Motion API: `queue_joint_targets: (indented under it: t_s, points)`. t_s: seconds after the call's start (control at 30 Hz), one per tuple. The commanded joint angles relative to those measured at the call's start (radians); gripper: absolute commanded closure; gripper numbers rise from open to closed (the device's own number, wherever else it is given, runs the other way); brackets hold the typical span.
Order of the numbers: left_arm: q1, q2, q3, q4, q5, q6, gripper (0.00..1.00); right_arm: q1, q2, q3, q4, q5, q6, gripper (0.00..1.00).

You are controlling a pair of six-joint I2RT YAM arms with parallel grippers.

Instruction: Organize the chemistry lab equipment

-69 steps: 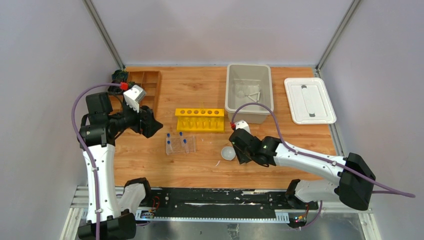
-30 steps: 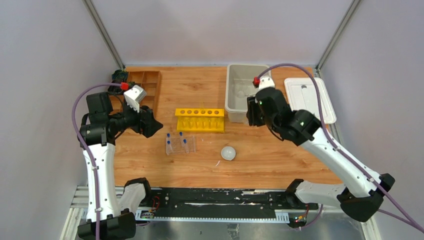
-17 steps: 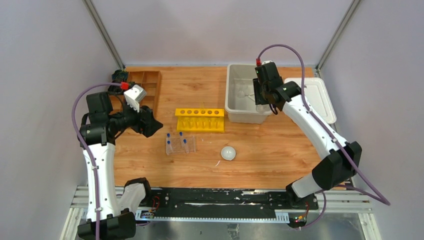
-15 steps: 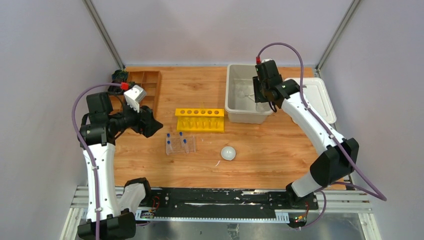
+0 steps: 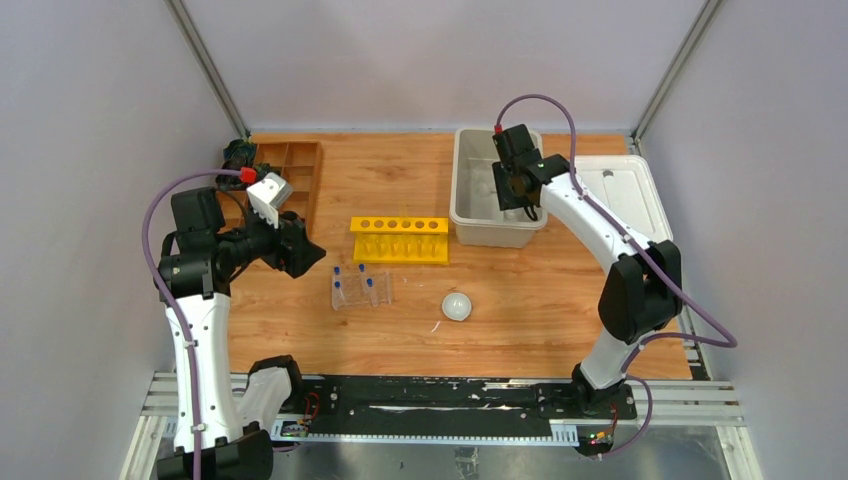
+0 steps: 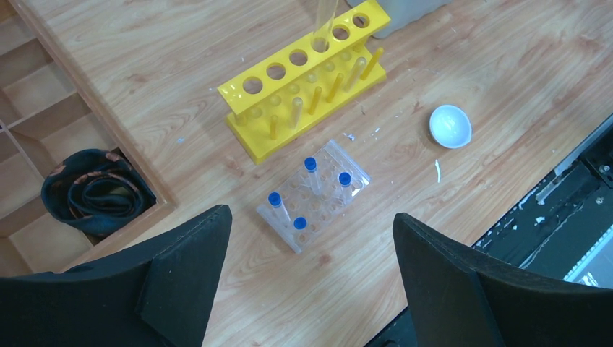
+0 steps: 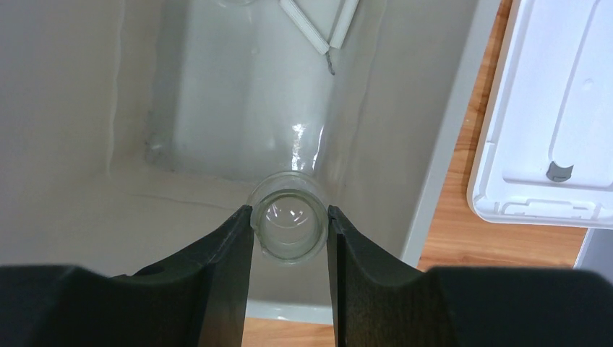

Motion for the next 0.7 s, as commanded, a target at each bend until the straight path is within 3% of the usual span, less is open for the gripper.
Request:
queue_joint_targets:
  t_s: [0.0,0.37,0.53,0.67]
  points:
    - [0.003,-0.008,-0.004,0.004,-0.002,0.012,0.12,-0.012,0.002,-0.022,0.011,0.035,-0.011,1.0]
    - [0.004,-0.019,0.009,0.003,-0.003,0.011,0.12,-0.012,0.054,-0.078,0.03,0.081,0.021,0.99]
    - [0.003,-0.021,0.01,-0.008,-0.003,0.018,0.12,-0.012,0.057,-0.079,0.023,0.085,0.045,0.87]
    - [0.004,-0.015,0.015,-0.013,-0.007,0.02,0.12,-0.012,0.026,-0.044,0.0,0.064,0.058,0.64]
